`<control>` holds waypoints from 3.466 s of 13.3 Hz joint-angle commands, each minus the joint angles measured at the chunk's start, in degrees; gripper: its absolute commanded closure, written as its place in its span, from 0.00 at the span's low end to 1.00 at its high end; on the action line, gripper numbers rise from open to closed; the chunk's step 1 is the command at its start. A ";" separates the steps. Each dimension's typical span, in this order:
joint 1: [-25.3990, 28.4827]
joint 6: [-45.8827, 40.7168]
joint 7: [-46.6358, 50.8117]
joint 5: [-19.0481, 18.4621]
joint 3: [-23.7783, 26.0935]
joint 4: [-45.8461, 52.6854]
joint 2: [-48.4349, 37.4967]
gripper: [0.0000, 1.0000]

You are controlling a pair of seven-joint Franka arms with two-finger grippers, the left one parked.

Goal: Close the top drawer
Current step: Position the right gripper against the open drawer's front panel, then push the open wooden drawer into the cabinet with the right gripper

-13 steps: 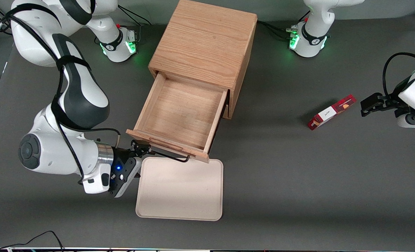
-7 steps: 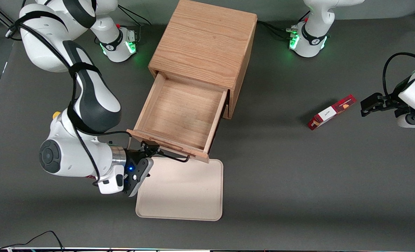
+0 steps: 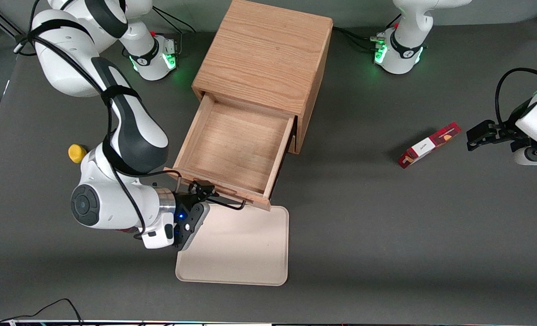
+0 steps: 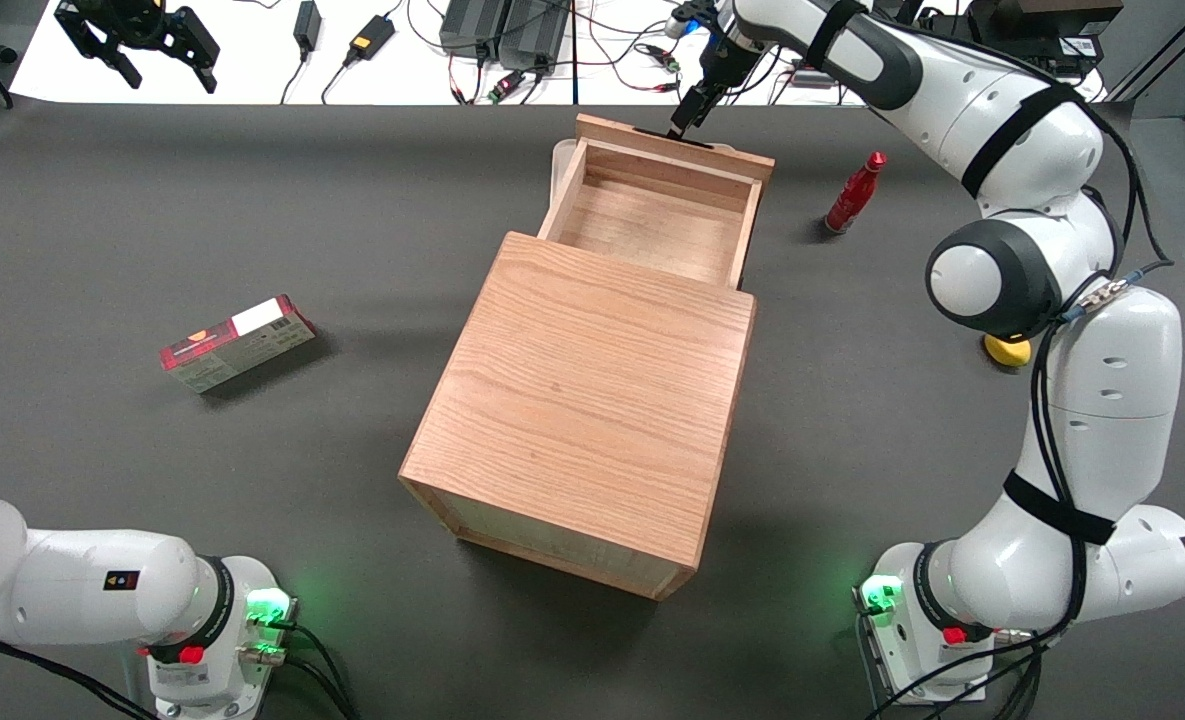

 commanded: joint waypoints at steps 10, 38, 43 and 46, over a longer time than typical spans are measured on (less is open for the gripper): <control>0.26 2.18 -3.53 -0.02 -1.47 -4.02 -0.69 0.00; 5.45 16.59 1.56 0.94 -0.76 -41.89 -25.65 0.00; 7.03 16.86 4.46 1.03 0.20 -44.97 -28.20 0.00; 7.03 16.95 6.22 1.03 1.78 -46.65 -29.69 0.00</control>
